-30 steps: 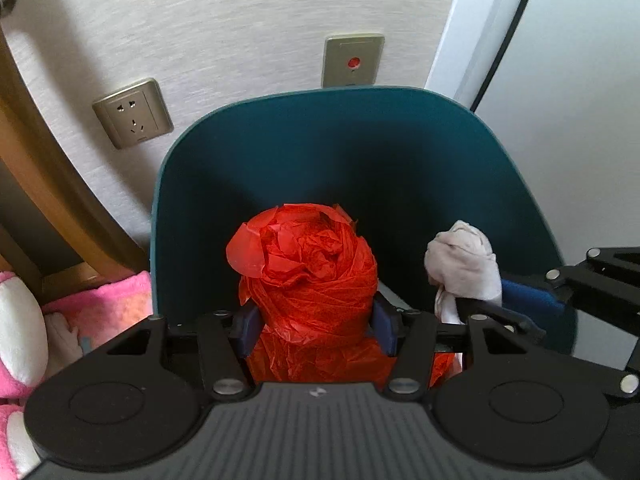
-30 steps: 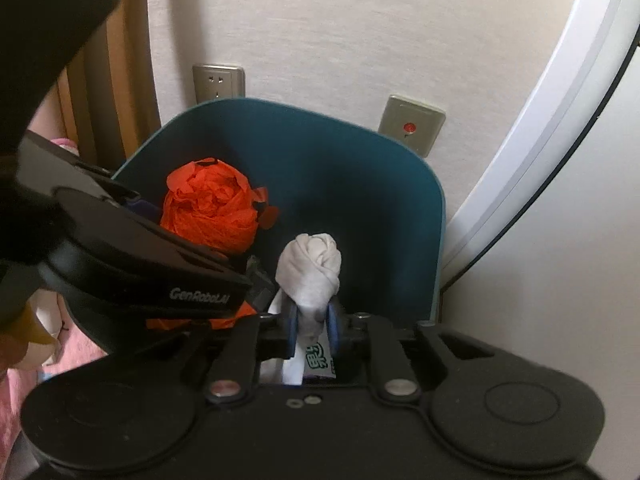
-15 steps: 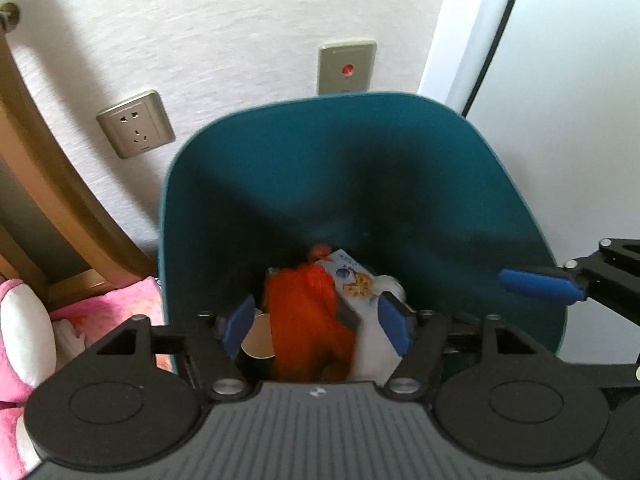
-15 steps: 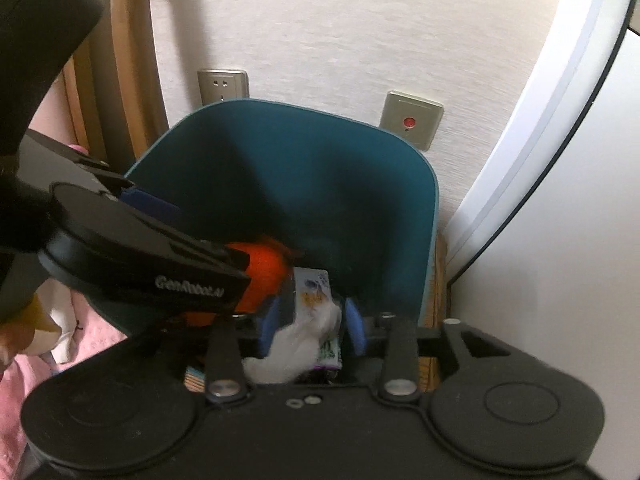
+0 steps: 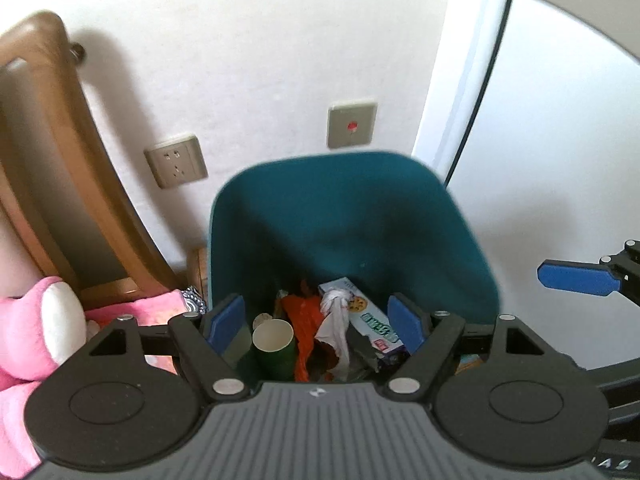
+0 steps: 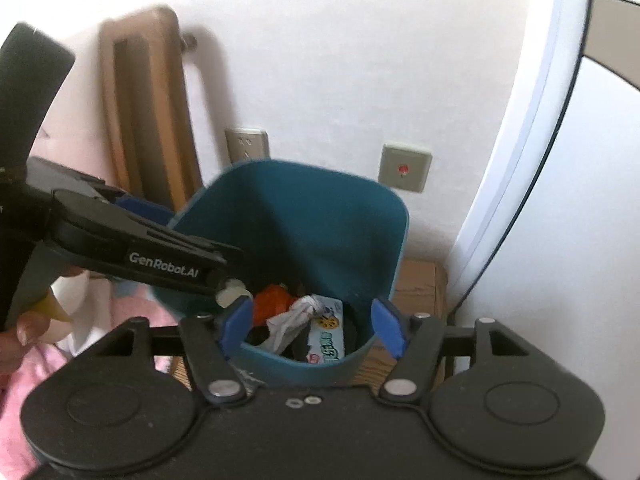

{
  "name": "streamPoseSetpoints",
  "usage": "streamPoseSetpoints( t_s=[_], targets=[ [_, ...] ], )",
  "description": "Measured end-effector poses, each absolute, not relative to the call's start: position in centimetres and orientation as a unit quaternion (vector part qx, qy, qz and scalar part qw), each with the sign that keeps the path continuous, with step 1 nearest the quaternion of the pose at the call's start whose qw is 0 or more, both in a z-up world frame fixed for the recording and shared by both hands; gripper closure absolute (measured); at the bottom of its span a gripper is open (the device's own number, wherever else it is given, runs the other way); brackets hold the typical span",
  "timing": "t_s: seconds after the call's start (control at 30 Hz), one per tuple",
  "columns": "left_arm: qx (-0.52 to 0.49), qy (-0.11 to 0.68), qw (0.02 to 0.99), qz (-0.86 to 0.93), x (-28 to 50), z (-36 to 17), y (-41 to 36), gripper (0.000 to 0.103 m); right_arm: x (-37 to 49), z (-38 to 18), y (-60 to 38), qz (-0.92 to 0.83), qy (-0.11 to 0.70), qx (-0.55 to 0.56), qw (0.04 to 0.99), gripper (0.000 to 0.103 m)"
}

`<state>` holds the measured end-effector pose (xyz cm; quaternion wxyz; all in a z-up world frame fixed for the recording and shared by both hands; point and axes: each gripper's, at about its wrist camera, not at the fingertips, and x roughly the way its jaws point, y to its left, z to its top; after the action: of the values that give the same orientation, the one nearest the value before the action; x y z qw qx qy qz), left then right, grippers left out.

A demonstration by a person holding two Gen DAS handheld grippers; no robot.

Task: Collect trash
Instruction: 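Raise both open tools away from the teal bin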

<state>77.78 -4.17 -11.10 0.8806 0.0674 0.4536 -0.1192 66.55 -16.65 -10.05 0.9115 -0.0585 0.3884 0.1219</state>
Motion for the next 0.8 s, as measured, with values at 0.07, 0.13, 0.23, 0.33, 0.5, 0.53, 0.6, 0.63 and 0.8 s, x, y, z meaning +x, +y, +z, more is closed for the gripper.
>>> streamPoseSetpoints(
  t_s=[0.07, 0.13, 0.23, 0.33, 0.5, 0.53, 0.6, 0.63, 0.8],
  targets=[
    [0.069, 0.438, 0.889, -0.114, 75.8, -9.6, -4.5, 0.024, 64.9, -8.8, -17.3, 0.135, 0.373, -0.048, 0.917, 0.031],
    [0.069, 0.424, 0.896, -0.109, 73.7, -8.2, -4.9, 0.024, 63.3, -7.6, -18.0, 0.149, 0.359, -0.037, 0.921, 0.027],
    [0.062, 0.407, 0.906, -0.094, 70.2, -6.2, -5.6, 0.024, 60.7, -6.0, -18.9, 0.170, 0.339, -0.026, 0.925, 0.023],
    [0.051, 0.392, 0.916, -0.075, 66.5, -4.6, -5.9, 0.022, 57.9, -4.6, -20.1, 0.186, 0.321, -0.019, 0.928, 0.019],
    [0.010, 0.372, 0.927, -0.041, 60.5, -2.5, -5.4, 0.022, 53.9, -3.1, -21.9, 0.220, 0.302, -0.002, 0.928, 0.016],
    [0.001, 0.369, 0.929, -0.034, 59.3, -2.2, -5.2, 0.021, 53.2, -3.0, -22.0, 0.221, 0.298, 0.001, 0.929, 0.016],
    [-0.016, 0.364, 0.931, -0.027, 57.5, -1.9, -4.8, 0.021, 52.0, -3.3, -22.2, 0.218, 0.295, 0.004, 0.930, 0.015],
    [-0.024, 0.363, 0.931, -0.024, 56.6, -1.8, -4.5, 0.021, 51.4, -3.5, -22.2, 0.215, 0.296, 0.005, 0.931, 0.015],
    [-0.034, 0.365, 0.930, -0.013, 54.1, -2.4, -3.1, 0.011, 49.3, -5.4, -22.6, 0.203, 0.316, 0.022, 0.927, 0.014]
  ],
)
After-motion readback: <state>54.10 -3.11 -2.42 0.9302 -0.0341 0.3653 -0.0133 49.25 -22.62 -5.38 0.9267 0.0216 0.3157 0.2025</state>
